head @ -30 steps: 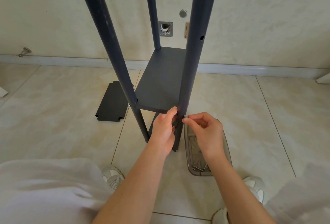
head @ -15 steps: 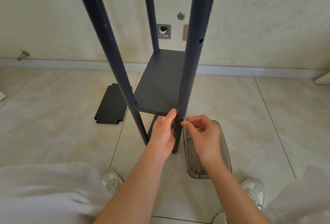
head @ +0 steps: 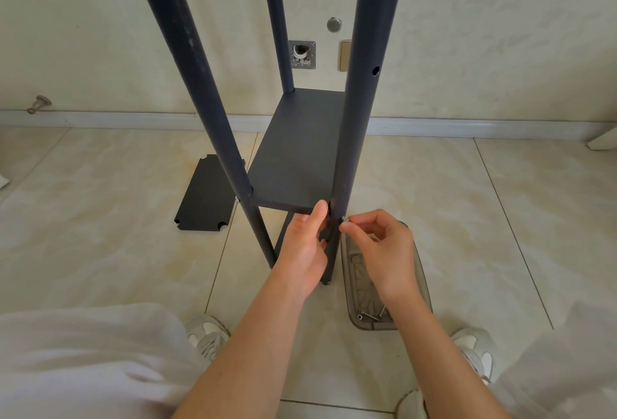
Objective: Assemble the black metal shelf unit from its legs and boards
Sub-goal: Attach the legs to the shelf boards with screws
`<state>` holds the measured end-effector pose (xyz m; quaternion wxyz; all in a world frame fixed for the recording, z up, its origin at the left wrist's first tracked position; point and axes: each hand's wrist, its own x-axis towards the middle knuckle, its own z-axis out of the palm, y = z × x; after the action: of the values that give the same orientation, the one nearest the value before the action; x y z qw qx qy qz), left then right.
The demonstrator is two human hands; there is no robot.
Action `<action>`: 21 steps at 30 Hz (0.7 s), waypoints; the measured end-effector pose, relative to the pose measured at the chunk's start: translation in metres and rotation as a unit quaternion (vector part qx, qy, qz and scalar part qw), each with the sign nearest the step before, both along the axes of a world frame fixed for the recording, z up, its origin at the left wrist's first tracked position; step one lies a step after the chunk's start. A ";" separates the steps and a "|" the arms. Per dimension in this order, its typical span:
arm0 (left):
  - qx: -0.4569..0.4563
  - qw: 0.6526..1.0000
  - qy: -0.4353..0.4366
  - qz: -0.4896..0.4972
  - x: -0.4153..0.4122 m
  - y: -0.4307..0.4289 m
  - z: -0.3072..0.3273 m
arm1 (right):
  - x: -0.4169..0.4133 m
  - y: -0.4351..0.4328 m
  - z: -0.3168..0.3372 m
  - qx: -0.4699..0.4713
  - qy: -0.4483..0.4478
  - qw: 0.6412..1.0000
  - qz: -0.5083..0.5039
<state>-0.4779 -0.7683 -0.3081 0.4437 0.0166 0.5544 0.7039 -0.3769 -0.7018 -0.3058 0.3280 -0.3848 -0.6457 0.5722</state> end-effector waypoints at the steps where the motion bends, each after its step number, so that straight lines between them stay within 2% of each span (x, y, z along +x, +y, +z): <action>1: 0.001 1.000 -0.001 0.000 0.000 0.000 0.000 | 0.001 -0.001 0.000 0.011 -0.002 1.000 0.003; 5: 0.023 1.000 -0.004 -0.005 0.000 0.000 0.000 | 0.002 -0.004 -0.001 0.063 -0.016 0.998 0.014; 14: 0.004 1.000 0.009 -0.003 -0.002 -0.003 -0.009 | 0.000 -0.006 -0.002 -0.003 0.022 1.000 -0.002; 21: -0.005 1.000 0.008 0.000 -0.002 -0.004 -0.009 | 0.000 -0.007 0.000 -0.004 0.026 1.000 0.006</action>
<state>-0.4801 -0.7719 -0.3170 0.4397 0.0205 0.5611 0.7010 -0.3769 -0.7093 -0.3063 0.3399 -0.3674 -0.6366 0.5867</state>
